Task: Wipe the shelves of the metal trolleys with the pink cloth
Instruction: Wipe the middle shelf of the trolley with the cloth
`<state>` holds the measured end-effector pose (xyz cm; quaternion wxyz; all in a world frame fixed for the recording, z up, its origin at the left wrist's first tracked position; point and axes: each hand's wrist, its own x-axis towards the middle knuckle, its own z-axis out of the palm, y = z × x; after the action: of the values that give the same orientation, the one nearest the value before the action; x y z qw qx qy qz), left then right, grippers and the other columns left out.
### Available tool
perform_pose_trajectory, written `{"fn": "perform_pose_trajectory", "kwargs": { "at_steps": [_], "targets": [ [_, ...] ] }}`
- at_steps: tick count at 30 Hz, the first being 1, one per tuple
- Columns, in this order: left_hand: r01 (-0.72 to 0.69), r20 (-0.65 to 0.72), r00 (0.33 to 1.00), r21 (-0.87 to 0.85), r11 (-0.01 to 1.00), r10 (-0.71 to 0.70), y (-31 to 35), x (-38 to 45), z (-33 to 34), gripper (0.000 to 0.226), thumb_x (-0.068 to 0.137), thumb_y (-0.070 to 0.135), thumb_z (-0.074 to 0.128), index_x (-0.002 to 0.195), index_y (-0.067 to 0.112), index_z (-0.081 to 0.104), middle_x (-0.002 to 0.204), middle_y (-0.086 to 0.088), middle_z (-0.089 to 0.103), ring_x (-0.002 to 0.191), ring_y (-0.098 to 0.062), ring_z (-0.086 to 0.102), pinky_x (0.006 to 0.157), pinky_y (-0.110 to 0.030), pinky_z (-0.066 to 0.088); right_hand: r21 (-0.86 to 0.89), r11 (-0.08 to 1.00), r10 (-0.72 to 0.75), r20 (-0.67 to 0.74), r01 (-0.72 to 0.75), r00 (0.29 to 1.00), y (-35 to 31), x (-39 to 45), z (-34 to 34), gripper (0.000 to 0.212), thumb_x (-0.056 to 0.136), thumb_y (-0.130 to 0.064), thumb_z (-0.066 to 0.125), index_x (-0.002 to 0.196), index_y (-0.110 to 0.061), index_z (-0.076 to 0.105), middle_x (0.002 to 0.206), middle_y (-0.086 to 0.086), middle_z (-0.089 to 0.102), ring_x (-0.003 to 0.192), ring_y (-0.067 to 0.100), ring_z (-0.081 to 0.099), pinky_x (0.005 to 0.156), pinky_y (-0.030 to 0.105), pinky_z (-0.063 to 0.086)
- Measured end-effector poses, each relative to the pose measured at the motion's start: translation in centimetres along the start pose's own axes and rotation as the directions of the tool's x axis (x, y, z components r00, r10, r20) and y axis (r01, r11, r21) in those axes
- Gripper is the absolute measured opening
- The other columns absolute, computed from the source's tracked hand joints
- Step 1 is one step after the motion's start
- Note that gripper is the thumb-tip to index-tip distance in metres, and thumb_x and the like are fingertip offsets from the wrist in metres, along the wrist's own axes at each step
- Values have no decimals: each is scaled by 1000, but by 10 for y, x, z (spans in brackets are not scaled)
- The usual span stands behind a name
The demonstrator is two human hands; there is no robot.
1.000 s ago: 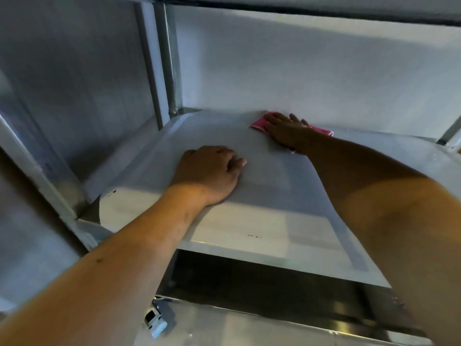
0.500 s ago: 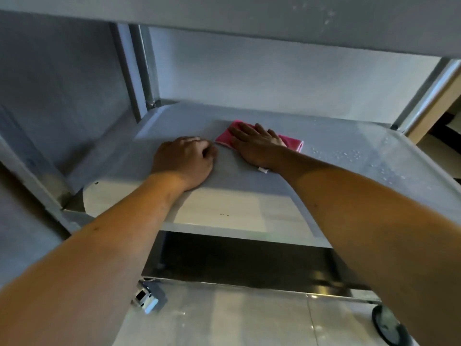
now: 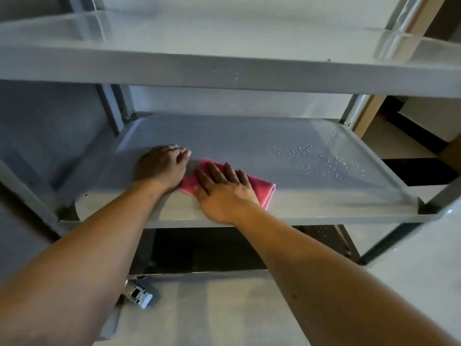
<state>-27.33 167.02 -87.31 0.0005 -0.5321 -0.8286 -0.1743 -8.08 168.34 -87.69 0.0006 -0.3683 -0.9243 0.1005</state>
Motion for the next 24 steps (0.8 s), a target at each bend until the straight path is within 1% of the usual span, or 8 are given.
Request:
{"fn": "perform_pose_trajectory", "kwargs": {
  "at_steps": [4, 8, 14, 16, 19, 21, 22, 24],
  "targets": [
    [-16, 12, 1000, -10, 1000, 16, -5, 2, 3, 55, 103, 56, 30, 141, 26, 56, 155, 6, 44, 144, -18, 37, 120, -38, 26, 3, 1000, -25, 2, 25, 1000, 1, -7, -1, 62, 104, -61, 9, 161, -41, -3, 171, -8, -10, 156, 28, -13, 125, 54, -8],
    [-24, 11, 1000, -2, 1000, 24, -9, 5, 5, 57, 101, 59, 29, 141, 28, 55, 155, 7, 44, 144, -18, 37, 119, -40, 27, -39, 999, -14, 6, 15, 1000, 22, -8, -4, 62, 104, -60, 12, 161, -41, -5, 171, -7, -11, 156, 28, -13, 125, 55, -7],
    [-23, 8, 1000, -4, 1000, 23, -7, 4, 2, 53, 102, 57, 32, 138, 29, 58, 155, 5, 45, 142, -22, 41, 117, -41, 31, -54, 978, 202, -8, -202, 979, 98, -30, -19, 61, 104, -62, 8, 160, -44, -8, 170, -11, -14, 157, 25, -12, 125, 52, -7],
    [-29, -12, 1000, 26, 999, 29, -3, 0, 0, 50, 101, 58, 34, 129, 29, 64, 149, 4, 52, 136, -25, 47, 111, -41, 37, -53, 969, 239, -16, -240, 971, 113, -34, -20, 62, 103, -64, 7, 159, -45, -9, 170, -12, -14, 157, 23, -12, 125, 51, -7],
    [28, -31, 999, 99, 995, -25, 12, -1, -3, 46, 99, 57, 39, 108, 22, 68, 130, -5, 64, 119, -32, 58, 96, -41, 46, -43, 970, 236, -32, -238, 971, 115, -31, -16, 63, 101, -66, 5, 158, -46, -10, 169, -13, -14, 157, 23, -13, 124, 50, -9],
    [112, -19, 994, 168, 979, -111, 35, 2, -2, 56, 98, 59, 38, 111, 14, 68, 127, -15, 65, 116, -37, 60, 94, -42, 46, -38, 972, 232, -44, -233, 972, 115, -31, -13, 63, 100, -66, 4, 158, -46, -10, 169, -13, -14, 157, 24, -13, 123, 50, -10],
    [126, -18, 992, 191, 974, -125, 50, 3, 0, 60, 97, 60, 38, 114, 10, 67, 126, -18, 65, 116, -38, 60, 94, -42, 46, -36, 972, 231, -47, -233, 972, 115, -31, -13, 63, 100, -66, 4, 158, -47, -10, 169, -13, -14, 157, 23, -13, 123, 50, -10],
    [42, -30, 999, 164, 986, -38, 86, 2, 10, 56, 97, 57, 41, 115, 11, 68, 126, -16, 66, 117, -36, 60, 95, -40, 47, -34, 971, 233, -54, -235, 971, 116, -33, -14, 62, 101, -65, 5, 158, -46, -9, 170, -12, -13, 157, 24, -13, 123, 50, -10]
  ]
}}
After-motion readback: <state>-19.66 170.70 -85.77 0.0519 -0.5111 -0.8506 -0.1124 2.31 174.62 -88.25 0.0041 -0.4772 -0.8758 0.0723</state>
